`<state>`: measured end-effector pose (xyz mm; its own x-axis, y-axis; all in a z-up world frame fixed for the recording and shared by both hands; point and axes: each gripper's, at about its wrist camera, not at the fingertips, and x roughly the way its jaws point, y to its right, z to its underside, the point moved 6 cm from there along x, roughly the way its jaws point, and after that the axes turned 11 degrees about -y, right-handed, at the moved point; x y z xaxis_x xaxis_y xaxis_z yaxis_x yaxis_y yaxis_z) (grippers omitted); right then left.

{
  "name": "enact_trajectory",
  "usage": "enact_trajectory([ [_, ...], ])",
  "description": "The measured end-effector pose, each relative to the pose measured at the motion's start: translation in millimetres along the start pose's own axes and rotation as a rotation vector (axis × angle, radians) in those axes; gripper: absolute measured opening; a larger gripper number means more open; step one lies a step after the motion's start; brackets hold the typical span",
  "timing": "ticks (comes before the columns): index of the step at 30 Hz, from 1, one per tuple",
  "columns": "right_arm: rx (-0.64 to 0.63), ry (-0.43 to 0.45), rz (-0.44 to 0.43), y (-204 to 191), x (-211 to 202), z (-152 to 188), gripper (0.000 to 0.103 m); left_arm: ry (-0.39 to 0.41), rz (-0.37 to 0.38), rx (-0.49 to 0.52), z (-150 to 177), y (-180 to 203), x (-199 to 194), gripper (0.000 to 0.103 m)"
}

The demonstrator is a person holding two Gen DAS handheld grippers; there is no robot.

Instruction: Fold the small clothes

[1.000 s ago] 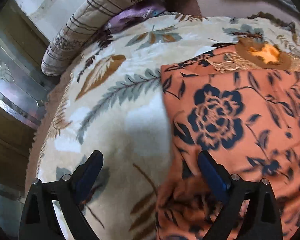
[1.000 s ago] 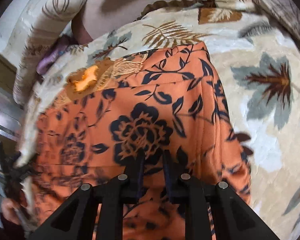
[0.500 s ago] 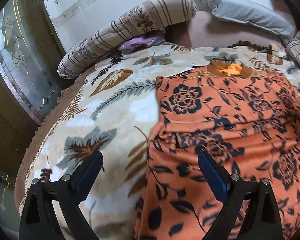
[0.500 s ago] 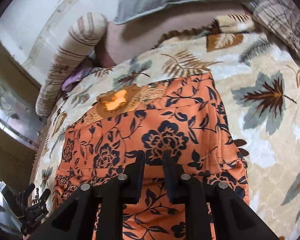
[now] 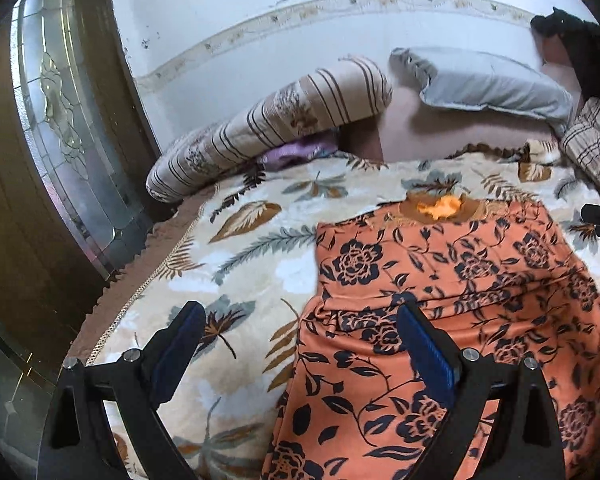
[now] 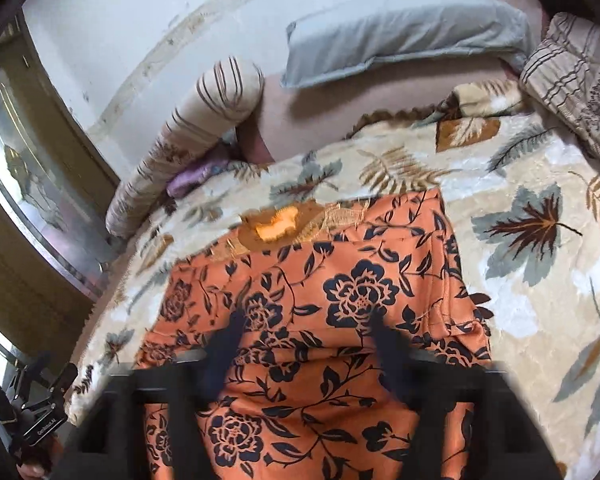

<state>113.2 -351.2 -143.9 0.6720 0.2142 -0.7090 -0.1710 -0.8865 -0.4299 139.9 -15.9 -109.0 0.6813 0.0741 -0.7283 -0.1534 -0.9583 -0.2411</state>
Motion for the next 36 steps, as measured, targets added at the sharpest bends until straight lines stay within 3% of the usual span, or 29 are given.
enact_trajectory([
  [10,0.032,0.026,-0.003,20.0,-34.8,28.1,0.075,0.055,0.025,-0.026,-3.9,4.2,-38.3,0.097],
  [23,0.12,0.088,-0.001,50.0,-80.5,62.0,0.075,0.025,0.039,-0.044,7.6,3.6,-40.5,0.097],
  [27,0.146,0.076,-0.016,54.8,-88.8,76.8,0.075,-0.028,0.044,-0.039,26.1,-5.8,-27.0,0.097],
  [36,0.243,0.045,-0.028,75.5,-104.1,107.0,0.075,-0.243,0.016,-0.103,91.7,-51.7,26.5,0.097],
])
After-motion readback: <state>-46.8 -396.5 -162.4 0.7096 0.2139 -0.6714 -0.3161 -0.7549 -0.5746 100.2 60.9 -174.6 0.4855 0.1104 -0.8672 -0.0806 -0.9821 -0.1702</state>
